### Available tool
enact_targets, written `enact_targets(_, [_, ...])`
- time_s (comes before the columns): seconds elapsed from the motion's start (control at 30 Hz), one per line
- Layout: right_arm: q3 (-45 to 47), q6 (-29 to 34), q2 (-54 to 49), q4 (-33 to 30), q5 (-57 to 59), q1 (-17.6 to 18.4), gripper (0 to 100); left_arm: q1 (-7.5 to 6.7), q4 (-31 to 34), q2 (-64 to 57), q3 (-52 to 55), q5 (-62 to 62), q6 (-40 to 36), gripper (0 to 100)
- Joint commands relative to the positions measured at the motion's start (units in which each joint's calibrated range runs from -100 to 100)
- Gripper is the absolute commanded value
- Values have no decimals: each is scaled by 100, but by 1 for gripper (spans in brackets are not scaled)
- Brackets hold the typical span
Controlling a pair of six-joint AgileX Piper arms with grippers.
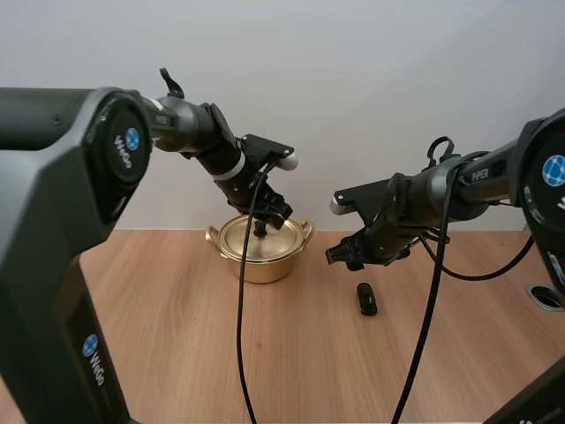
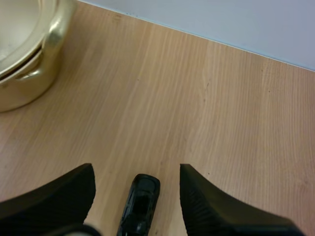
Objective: Open the pot, put the car inside, and close it
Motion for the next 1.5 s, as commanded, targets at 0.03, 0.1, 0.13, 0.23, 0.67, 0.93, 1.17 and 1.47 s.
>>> enact_targets(0.03, [0, 0, -2, 2, 12, 2, 84, -1, 18, 394, -107, 8, -3, 76])
enact_targets(0.1, [0, 0, -2, 2, 25, -3, 84, -1, -40, 486, -217, 27, -24, 76])
enact_targets(0.13, [0, 0, -2, 2, 25, -3, 84, -1, -52, 501, -254, 27, -24, 76])
enact_targets(0.23, [0, 0, -2, 2, 25, -3, 84, -1, -52, 504, -348, 27, -24, 76])
enact_targets(0.67, [0, -9, -2, 2, 29, -3, 84, -1, -51, 530, -770, -698, -7, 75])
enact_targets(0.93, [0, -9, -13, 2, 89, -3, 84, -1, -15, 758, -853, -912, -7, 74])
enact_targets(1.17, [0, -9, -13, 2, 89, -3, 84, -1, -54, 850, -853, -892, 39, 73])
enact_targets(1.47, [0, 13, -13, 2, 107, -3, 84, -1, -54, 865, -853, -882, 39, 27])
